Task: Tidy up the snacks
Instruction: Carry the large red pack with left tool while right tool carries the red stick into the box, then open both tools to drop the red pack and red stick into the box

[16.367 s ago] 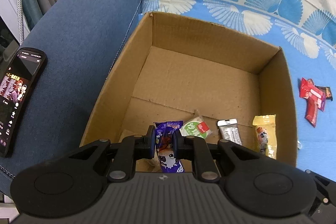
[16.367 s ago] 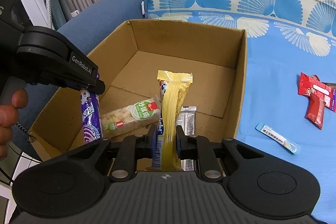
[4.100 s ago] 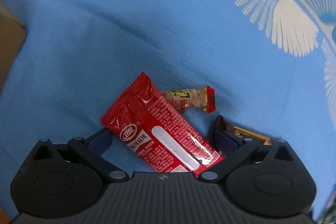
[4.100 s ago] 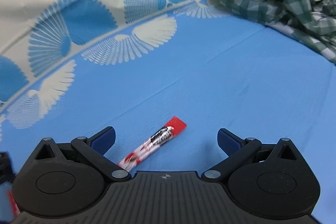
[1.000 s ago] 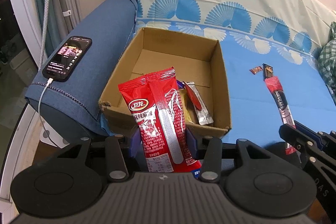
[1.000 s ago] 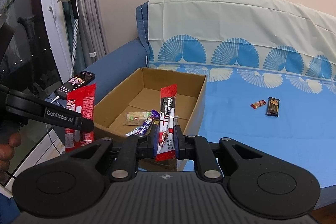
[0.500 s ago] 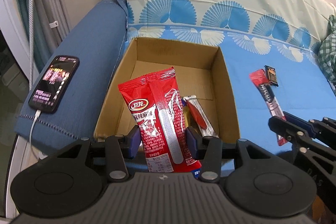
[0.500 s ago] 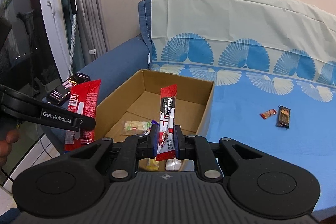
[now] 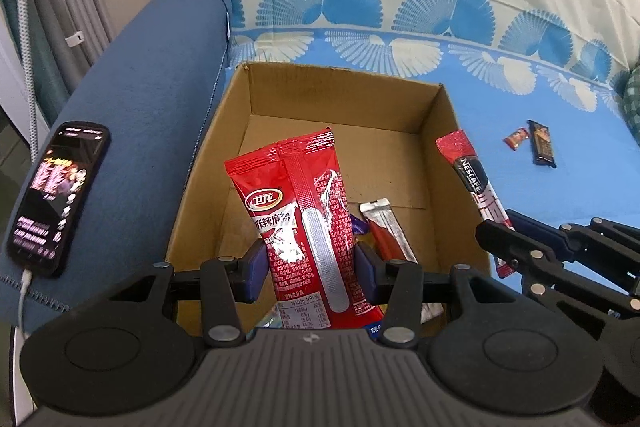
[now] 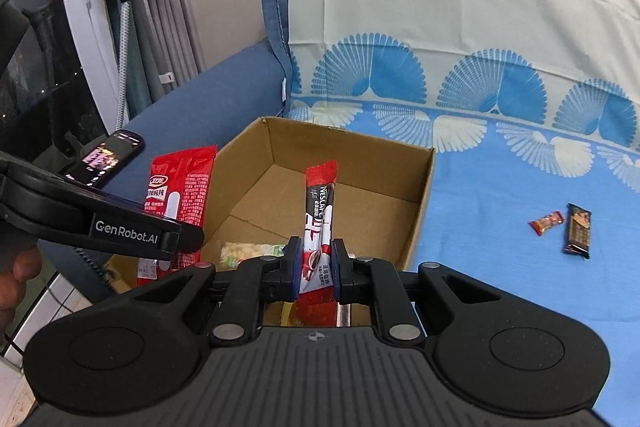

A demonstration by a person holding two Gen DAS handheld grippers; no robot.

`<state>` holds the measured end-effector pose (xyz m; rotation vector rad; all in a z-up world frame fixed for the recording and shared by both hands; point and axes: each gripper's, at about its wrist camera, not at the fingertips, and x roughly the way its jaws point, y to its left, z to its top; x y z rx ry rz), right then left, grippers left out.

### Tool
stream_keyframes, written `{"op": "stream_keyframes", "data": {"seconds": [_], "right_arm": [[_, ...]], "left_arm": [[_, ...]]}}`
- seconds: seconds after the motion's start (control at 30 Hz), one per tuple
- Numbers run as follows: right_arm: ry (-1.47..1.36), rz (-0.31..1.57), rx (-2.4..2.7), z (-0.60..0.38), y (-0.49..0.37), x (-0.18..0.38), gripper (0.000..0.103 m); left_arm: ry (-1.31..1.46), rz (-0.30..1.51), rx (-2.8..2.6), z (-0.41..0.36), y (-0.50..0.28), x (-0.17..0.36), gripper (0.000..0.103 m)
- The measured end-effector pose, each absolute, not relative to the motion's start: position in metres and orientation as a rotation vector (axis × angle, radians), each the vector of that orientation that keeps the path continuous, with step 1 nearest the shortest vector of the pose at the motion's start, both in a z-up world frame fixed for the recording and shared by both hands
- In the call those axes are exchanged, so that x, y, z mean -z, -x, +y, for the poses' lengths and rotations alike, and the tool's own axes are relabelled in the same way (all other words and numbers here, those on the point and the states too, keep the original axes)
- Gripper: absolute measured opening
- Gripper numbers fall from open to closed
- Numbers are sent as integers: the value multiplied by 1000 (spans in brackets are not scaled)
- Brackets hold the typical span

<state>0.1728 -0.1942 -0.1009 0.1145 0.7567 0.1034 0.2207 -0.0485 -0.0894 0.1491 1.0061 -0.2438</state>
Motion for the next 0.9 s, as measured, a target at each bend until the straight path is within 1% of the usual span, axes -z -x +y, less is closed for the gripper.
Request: {"op": "stream_keyframes", "data": {"seconds": [0.4,0.63,0.7,0.73,0.77,0.8,0.83,0.9], "right_arm": [[-134,825,-97,-205,-241,151,16],[-148,851,-88,-212,-268,173,16],[-161,859,-88,-214,-274,177,18],[-180,866,-90,-215,-278,179,18],[-203,874,-91,-218,-282,180,30],[-238,884,-88,-221,-287,180,47],[-270,881,-73,-225,-290,178,52],[-288,859,-49,-229,-293,172,65]], "left_arm": [[-167,1080,217,-62,-289,140,51],[-193,1091,209,-68,-313,161,52],[-204,1087,204,-69,-319,165,56],[-206,1087,203,-68,-322,165,74],[-204,1089,194,-67,-325,164,97],[-191,1078,168,-63,-327,161,102],[-171,1050,138,-58,-326,156,103],[-137,1031,123,-48,-322,149,103]]}}
